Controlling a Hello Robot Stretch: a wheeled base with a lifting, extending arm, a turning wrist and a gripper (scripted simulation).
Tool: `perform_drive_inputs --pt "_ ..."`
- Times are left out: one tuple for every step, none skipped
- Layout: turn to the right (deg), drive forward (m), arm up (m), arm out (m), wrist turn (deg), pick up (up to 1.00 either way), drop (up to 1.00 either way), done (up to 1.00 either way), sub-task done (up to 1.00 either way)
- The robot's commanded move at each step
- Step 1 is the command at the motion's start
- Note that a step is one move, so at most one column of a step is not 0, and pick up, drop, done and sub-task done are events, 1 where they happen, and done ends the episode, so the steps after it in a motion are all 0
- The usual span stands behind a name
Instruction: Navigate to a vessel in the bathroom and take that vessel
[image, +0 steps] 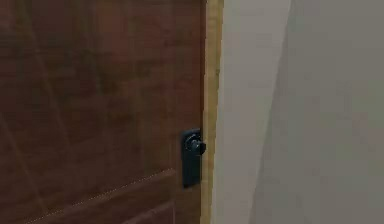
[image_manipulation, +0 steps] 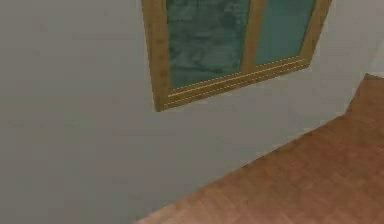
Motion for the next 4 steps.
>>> perform_drive_inputs --pt "-27.0 0.00 0.00 0.00 0.0 0.00 0.00 0.00 0.00" --pt "0.0 0.10 0.00 0.00 0.0 0.00 0.00 0.00 0.00" --pt "45.0 0.00 0.00 0.00 0.0 0.00 0.00 0.00 0.00" --pt "21.0 0.00 0.00 0.00 0.0 0.00 0.00 0.00 0.00"
